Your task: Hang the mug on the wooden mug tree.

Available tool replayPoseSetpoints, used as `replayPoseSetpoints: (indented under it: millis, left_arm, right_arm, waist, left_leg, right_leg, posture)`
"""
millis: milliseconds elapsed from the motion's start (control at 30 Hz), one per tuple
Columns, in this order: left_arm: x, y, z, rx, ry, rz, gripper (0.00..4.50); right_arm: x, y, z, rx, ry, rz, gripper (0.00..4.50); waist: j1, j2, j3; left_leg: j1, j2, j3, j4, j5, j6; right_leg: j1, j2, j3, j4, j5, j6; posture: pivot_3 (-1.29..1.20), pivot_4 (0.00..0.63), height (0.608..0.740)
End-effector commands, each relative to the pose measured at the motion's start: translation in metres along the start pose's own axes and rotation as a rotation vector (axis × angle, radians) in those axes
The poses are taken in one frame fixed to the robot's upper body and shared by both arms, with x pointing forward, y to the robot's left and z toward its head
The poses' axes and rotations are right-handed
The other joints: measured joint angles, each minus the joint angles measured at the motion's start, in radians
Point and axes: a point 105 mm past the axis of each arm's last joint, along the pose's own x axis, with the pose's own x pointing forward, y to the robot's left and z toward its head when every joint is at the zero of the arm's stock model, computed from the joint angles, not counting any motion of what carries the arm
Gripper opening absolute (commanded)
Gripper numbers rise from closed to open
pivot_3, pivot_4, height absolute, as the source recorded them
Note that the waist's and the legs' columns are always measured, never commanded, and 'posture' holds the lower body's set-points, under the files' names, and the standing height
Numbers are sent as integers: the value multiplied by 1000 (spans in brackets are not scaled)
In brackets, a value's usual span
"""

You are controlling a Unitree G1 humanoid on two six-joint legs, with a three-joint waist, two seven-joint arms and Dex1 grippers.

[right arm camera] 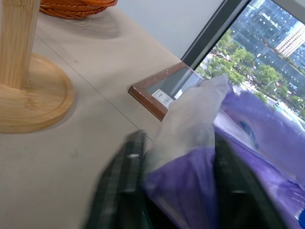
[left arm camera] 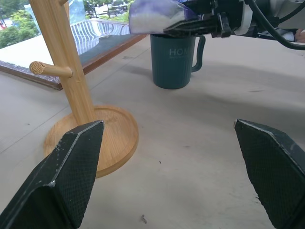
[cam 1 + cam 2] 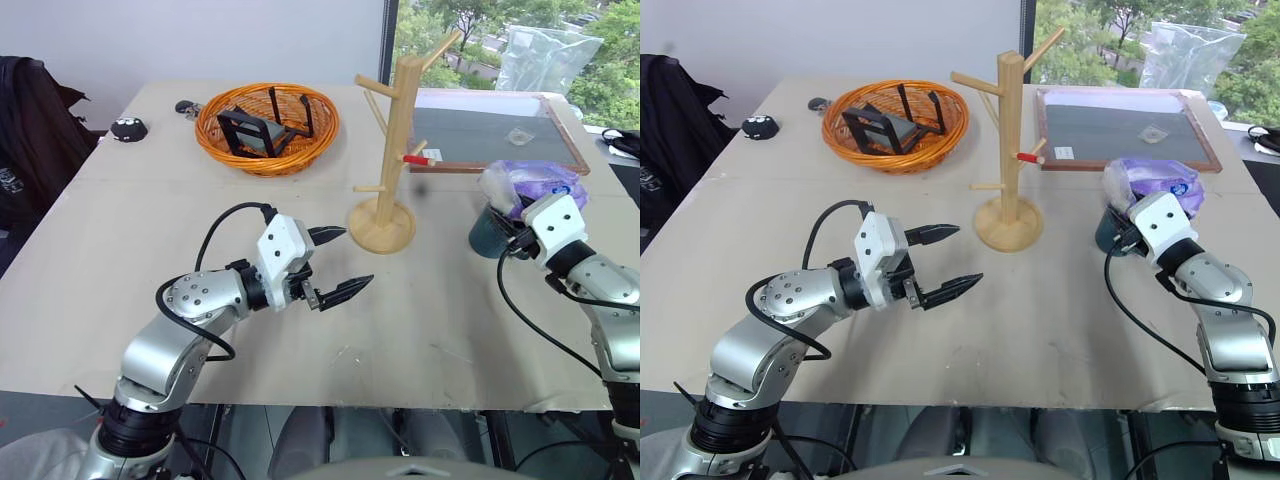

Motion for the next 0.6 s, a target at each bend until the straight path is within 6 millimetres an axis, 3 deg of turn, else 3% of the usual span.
replayPoseSetpoints:
  millis: [33,200,333,467,600]
  left_arm:
    - [0,-5,15,36,-52,-21,4500]
    - [6,-7,24,33,-94,-52,4500]
    - [18,-21,34,17,-141,-152,4500]
    - [26,-27,32,32,-122,-255,4500]
    - [40,-26,30,67,-116,-333,4500]
  right_arm:
    - [-4,-11,23,-53,-81,-43,27]
    - [-11,-29,35,-117,-112,-126,27]
    - [-33,-62,33,-187,-51,-235,27]
    - [-66,-90,4,-191,97,-352,27]
    - [-98,-95,-44,-95,282,-426,27]
  waist:
    - [0,0,0]
    - [2,0,0]
    - [4,0,0]
    - [18,0,0]
    - [21,0,0]
  left_leg:
    - [0,0,0,0,0,0]
    - [0,0,0,0,0,0]
    - [-1,-1,0,0,0,0]
    - [-2,-2,2,0,0,0]
    - [0,-2,3,0,0,0]
  right_leg:
    - [0,0,0,0,0,0]
    - [0,0,0,0,0,0]
    - [0,0,0,0,0,0]
    - [0,-1,-2,-1,0,0]
    - [1,0,-1,0,0,0]
  posture:
    - [0,150,737]
    - [0,150,737]
    - [0,150,737]
    - [0,150,737]
    - [0,150,737]
